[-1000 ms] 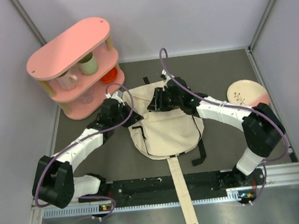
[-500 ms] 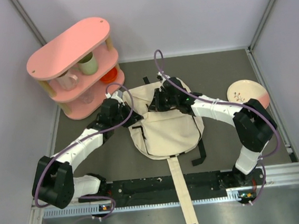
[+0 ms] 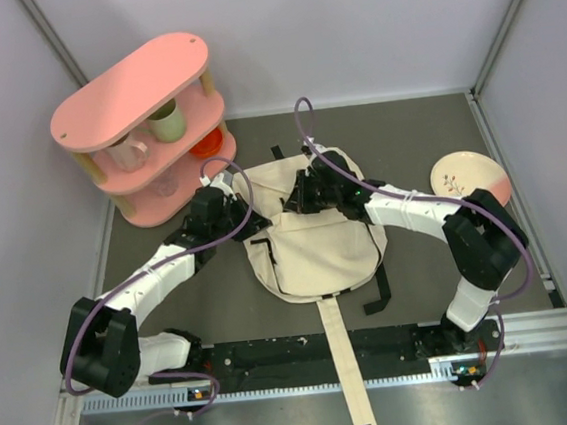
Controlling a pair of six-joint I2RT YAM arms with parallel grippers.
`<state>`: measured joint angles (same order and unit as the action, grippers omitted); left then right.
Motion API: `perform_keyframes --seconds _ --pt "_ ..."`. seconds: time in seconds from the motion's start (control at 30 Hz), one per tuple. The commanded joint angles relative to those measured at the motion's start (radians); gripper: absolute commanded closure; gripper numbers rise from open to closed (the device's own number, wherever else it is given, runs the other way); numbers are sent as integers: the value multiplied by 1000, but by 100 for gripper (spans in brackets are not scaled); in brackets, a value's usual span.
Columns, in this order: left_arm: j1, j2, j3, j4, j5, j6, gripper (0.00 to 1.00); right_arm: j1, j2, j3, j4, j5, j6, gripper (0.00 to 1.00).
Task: Pack the student bag
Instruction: Zip the student bag at the center of the board.
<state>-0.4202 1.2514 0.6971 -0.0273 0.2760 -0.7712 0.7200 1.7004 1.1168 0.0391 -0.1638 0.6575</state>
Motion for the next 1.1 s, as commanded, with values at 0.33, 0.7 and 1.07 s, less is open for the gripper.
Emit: perform_keyframes --seconds 0.33,0.7,1.07 --pt "-5 -43 21 41 69 18 100 15 -2 -9 105 24 30 64" --pt "-5 -37 24 41 77 18 100 73 80 86 -36 153 -51 64" --pt "-5 -27 30 44 84 18 100 98 150 141 -108 202 -70 89"
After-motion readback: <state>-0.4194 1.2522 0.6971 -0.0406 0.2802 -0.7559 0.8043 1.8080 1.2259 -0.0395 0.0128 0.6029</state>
